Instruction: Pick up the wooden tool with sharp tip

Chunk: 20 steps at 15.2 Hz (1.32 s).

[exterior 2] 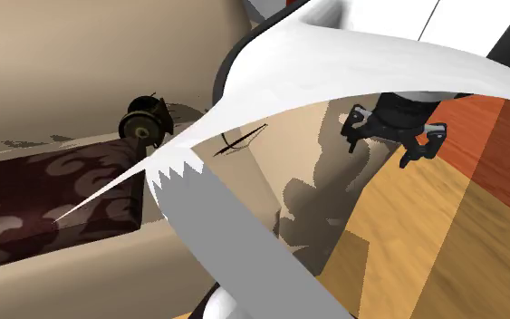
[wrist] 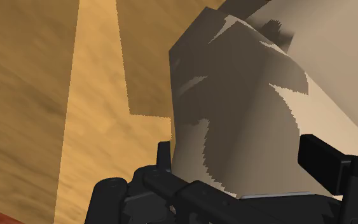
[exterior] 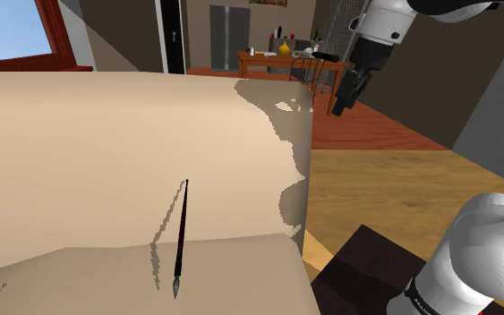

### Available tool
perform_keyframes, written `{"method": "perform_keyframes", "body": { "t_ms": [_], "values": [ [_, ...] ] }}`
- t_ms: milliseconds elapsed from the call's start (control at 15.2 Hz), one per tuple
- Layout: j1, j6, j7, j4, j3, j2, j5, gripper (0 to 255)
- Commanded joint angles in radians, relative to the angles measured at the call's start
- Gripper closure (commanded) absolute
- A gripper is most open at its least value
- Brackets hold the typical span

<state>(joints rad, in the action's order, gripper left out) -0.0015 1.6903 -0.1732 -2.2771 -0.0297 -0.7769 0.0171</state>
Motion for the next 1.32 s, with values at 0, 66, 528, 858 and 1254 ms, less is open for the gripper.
{"method": "perform_keyframes", "body": {
  "t_ms": [0,66,528,858,1254],
  "values": [
    [0.000,0.000,0.000,0.000,0.000,0.000,0.000,0],
    [0.000,0.014,0.040,-0.026,0.026,-0.020,0.011,0],
    [0.004,0.115,0.327,-0.158,0.228,-0.105,0.106,0],
    [0.003,0.195,0.537,-0.191,0.390,-0.100,0.174,0],
    [-0.037,0.296,0.795,-0.161,0.605,-0.023,0.228,0]
  ]
}}
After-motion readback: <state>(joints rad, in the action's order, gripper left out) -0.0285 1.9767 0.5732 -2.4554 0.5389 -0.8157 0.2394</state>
